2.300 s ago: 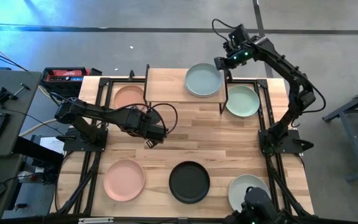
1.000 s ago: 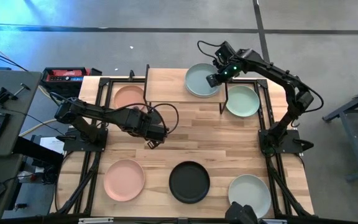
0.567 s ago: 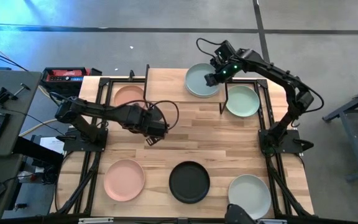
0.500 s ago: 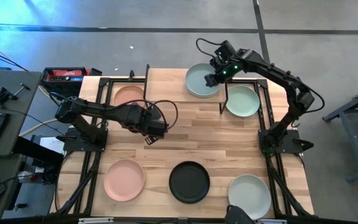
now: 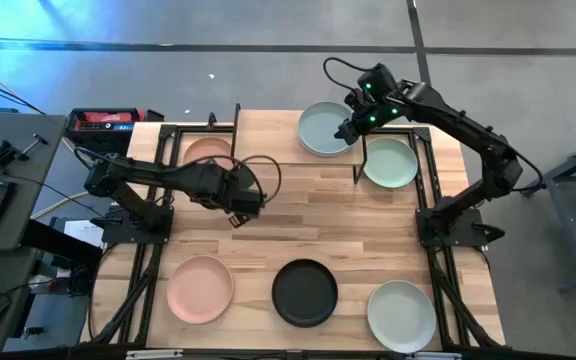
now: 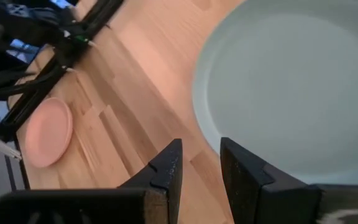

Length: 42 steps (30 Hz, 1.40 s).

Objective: Place and stack plates onto a shelf
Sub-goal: Stack the light orange plate on top of the other blue plate on the shelf

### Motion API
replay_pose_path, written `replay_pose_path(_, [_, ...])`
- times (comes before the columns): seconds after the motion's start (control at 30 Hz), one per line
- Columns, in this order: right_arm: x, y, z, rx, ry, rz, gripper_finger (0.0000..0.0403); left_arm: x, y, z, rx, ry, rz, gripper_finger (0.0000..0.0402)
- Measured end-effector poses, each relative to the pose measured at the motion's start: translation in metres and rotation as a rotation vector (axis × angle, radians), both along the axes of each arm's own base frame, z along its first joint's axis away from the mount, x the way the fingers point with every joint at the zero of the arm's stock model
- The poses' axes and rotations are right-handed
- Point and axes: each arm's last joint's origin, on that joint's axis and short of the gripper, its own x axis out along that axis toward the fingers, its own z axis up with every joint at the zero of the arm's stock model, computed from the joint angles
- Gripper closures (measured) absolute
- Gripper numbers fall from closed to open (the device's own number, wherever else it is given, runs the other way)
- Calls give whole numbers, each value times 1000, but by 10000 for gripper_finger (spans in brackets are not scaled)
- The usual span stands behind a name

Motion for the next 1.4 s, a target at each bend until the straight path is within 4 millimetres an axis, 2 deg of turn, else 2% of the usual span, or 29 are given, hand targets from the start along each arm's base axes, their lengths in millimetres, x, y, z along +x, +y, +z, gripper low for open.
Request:
replay_pose_path(0.17, [-2,10,7,-33,-7,27,316,-11,13,7,-6,-29,44,268])
replay_pose_path(0.57, [-1,23,6,-59,58,42,316,-76,48,-5,-78,-31,245,268])
replay_pose_path(0.77, [2,26,6,-51,59,46,316,-93,65,-27,-117,9,277,268])
replay_pose_path(1.07, [7,34,6,-65,72,54,316,-98,96,-66,-188,20,274,268])
replay_pose_path(1.4, [10,40,6,-56,71,64,316,-107,110,-102,-203,90,167,268])
